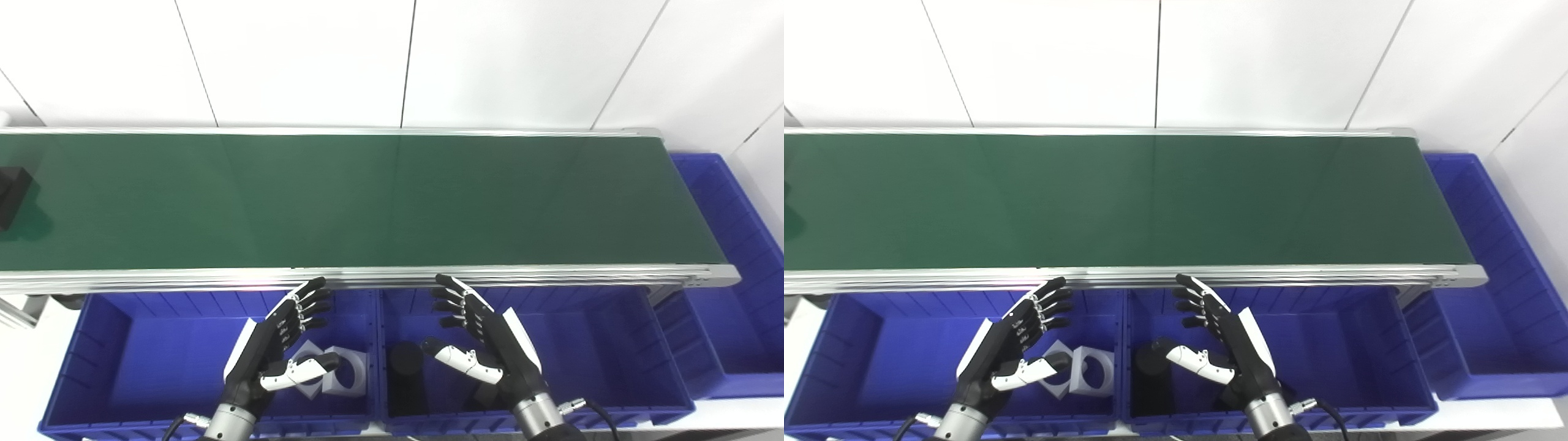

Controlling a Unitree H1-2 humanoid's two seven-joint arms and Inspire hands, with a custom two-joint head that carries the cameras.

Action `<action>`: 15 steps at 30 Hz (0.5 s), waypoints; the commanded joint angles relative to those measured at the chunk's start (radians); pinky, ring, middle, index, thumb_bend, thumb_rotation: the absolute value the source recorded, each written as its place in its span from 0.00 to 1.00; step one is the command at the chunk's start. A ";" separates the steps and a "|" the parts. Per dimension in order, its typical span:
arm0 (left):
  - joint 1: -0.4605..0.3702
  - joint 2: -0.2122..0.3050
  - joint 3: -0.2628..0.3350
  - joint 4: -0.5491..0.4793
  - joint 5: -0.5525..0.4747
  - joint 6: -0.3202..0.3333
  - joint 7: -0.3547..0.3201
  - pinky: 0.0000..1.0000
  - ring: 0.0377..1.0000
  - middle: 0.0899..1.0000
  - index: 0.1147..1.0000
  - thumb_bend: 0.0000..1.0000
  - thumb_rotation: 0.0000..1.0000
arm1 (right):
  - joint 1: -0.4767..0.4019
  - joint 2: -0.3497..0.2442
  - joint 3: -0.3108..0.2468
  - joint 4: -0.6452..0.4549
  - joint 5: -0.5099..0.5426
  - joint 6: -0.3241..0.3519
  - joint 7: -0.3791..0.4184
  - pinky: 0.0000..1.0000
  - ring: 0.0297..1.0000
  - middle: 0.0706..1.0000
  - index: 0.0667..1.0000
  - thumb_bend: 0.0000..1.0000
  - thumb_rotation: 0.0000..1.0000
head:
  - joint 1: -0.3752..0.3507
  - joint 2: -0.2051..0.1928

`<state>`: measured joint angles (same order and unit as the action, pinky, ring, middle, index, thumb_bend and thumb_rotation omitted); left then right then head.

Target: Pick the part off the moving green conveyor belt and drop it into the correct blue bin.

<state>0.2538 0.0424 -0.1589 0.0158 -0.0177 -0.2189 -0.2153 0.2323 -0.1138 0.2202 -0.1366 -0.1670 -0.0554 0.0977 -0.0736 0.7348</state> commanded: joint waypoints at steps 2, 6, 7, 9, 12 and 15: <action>-0.009 -0.008 -0.006 -0.012 0.005 -0.035 0.010 0.75 0.81 0.83 0.86 0.92 0.39 | -0.003 -0.002 -0.004 -0.010 -0.002 -0.060 -0.003 0.71 0.79 0.82 0.88 0.66 0.51 | 0.002 -0.003; -0.008 -0.011 -0.005 -0.008 0.005 -0.042 0.011 0.76 0.81 0.83 0.86 0.92 0.39 | -0.004 0.000 -0.004 -0.008 0.001 -0.060 -0.003 0.71 0.79 0.82 0.87 0.66 0.51 | 0.003 -0.005; -0.009 -0.011 -0.004 -0.007 0.004 -0.043 0.011 0.76 0.81 0.83 0.85 0.92 0.39 | -0.004 -0.001 -0.004 -0.008 0.001 -0.061 -0.003 0.71 0.79 0.82 0.87 0.66 0.51 | 0.003 -0.005; -0.009 -0.011 -0.005 -0.006 0.005 -0.042 0.012 0.76 0.81 0.83 0.85 0.92 0.39 | -0.004 -0.001 -0.005 -0.006 0.001 -0.064 -0.003 0.71 0.79 0.81 0.87 0.66 0.52 | 0.002 -0.008; -0.009 -0.013 -0.005 -0.007 -0.001 -0.038 0.010 0.77 0.82 0.83 0.86 0.93 0.39 | -0.005 0.000 -0.005 -0.004 0.003 -0.065 -0.003 0.70 0.78 0.81 0.87 0.66 0.51 | 0.004 -0.009; -0.008 -0.014 -0.005 -0.009 -0.002 -0.031 0.010 0.76 0.82 0.83 0.86 0.94 0.39 | -0.005 -0.001 -0.005 -0.003 -0.001 -0.065 -0.004 0.71 0.79 0.81 0.87 0.66 0.51 | 0.007 -0.014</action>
<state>0.2539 0.0315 -0.1588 0.0207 -0.0151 -0.2204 -0.2083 0.2321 -0.1149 0.2199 -0.1249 -0.1698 -0.0571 0.0966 -0.0675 0.7210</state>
